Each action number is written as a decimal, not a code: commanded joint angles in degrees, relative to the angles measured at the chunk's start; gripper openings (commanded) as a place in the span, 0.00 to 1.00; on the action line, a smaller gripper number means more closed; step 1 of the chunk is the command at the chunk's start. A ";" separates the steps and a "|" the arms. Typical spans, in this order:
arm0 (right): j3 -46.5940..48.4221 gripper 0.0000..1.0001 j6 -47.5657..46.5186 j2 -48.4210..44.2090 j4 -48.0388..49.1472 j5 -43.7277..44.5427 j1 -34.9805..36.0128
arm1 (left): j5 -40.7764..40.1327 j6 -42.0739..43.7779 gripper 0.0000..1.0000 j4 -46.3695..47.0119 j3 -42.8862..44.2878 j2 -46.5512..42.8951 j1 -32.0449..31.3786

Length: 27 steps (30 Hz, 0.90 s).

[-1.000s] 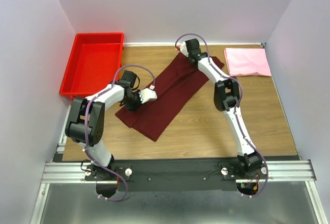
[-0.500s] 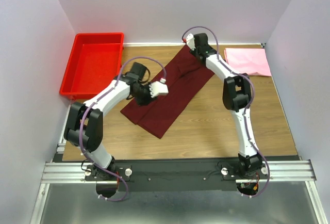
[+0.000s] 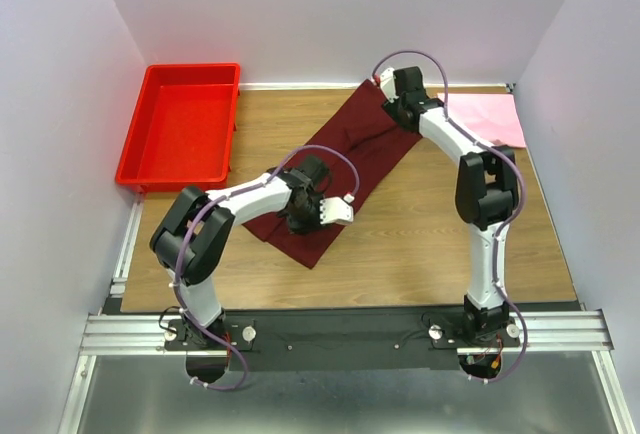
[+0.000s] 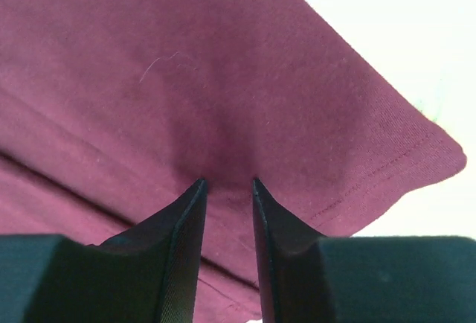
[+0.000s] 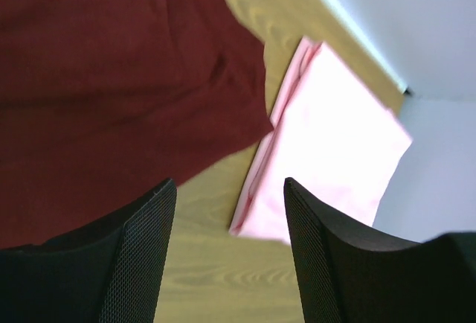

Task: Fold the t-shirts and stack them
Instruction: Fold the tshirt

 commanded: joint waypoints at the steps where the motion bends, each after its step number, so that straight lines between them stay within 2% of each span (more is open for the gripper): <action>1: -1.98 0.67 5.05 -5.27 -7.14 -3.44 -2.64 | -4.15 -1.01 0.35 0.36 -1.95 3.41 -4.92; 5: -1.54 0.67 7.95 -6.94 -14.10 -7.23 -5.80 | -4.86 -2.51 0.33 1.15 -2.93 6.67 -9.14; 8: -2.06 0.67 9.19 -8.70 -17.79 -9.86 -8.08 | -2.05 -4.52 0.33 0.36 -0.66 7.20 -13.09; 9: -3.02 0.66 9.36 -9.23 -18.41 -10.66 -8.53 | -1.26 -5.84 0.33 -0.34 0.32 7.55 -16.67; 11: -4.34 0.67 9.36 -10.98 -19.82 -12.50 -9.76 | 1.46 -7.51 0.33 -0.69 4.53 9.04 -20.30; 12: -4.96 0.66 9.36 -11.42 -20.17 -13.12 -10.11 | 2.52 -8.22 0.33 -1.30 6.37 9.92 -24.14; 17: -9.97 0.66 8.75 -13.80 -22.63 -18.12 -10.55 | 9.90 -13.84 0.34 -2.71 20.08 14.76 -30.51; 21: -8.40 0.61 10.67 -11.87 -24.74 -21.21 -10.47 | 14.29 -17.62 0.37 1.04 22.74 10.21 -26.31; 22: -7.44 0.60 11.29 -10.91 -25.18 -23.39 -10.55 | 17.44 -18.76 0.37 2.28 22.39 6.71 -24.46; 23: -5.25 0.59 11.82 -10.03 -26.05 -25.41 -10.38 | 19.12 -20.51 0.38 3.42 21.78 5.11 -20.01; 25: -2.69 0.54 13.14 -6.87 -27.11 -27.18 -10.12 | 22.11 -22.19 0.38 6.76 21.16 1.77 -15.68; 27: 0.02 0.49 13.93 -4.24 -27.91 -29.29 -9.24 | 21.34 -24.21 0.38 9.13 21.77 1.31 -9.72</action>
